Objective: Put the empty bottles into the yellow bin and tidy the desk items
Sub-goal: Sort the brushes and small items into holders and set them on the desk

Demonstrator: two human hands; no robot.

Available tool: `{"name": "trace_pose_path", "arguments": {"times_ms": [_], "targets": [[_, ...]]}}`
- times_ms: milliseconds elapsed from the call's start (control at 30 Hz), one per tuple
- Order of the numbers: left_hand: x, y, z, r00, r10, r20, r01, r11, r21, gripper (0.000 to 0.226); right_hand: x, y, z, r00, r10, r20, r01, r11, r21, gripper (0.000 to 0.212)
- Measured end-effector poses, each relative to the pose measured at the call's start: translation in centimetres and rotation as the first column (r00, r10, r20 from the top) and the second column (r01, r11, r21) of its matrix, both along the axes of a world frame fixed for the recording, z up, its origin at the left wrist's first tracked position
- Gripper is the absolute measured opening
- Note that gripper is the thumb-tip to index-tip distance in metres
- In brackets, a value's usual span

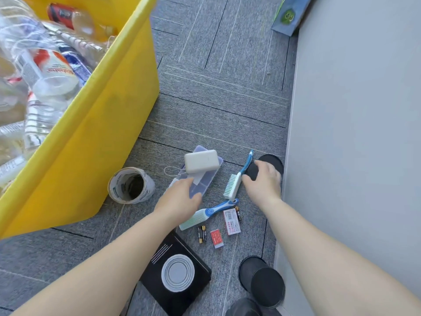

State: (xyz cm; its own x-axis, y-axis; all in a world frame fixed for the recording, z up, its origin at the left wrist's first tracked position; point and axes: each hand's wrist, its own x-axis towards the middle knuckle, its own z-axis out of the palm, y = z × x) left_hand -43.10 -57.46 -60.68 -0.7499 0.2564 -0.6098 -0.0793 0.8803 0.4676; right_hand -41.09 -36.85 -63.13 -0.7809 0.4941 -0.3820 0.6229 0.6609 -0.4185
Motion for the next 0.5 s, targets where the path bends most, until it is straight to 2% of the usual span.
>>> {"name": "trace_pose_path", "arguments": {"times_ms": [133,267,400,500], "targets": [[-0.9,0.2,-0.7,0.998,0.056,-0.025,-0.056,0.998,0.018,0.052,-1.2,1.8,-1.1,0.978,0.090,0.191,-0.115,0.986,0.124,0.084],[-1.4,0.7,-1.2,0.994,0.104,-0.045,-0.101,0.993,0.057,0.050,-2.1,2.8,-2.7,0.955,0.055,0.291,-0.088,0.991,0.103,0.088],[-1.3,0.8,-1.4,0.992,0.117,-0.034,-0.114,0.990,0.084,0.050,-1.7,3.0,-2.5,0.979,0.002,0.204,-0.046,0.977,0.210,0.071],[-1.3,0.9,-0.6,0.987,0.161,-0.015,-0.159,0.980,0.122,0.049,-1.2,2.6,-0.8,0.995,-0.034,0.097,0.007,0.965,0.263,0.066]]}}
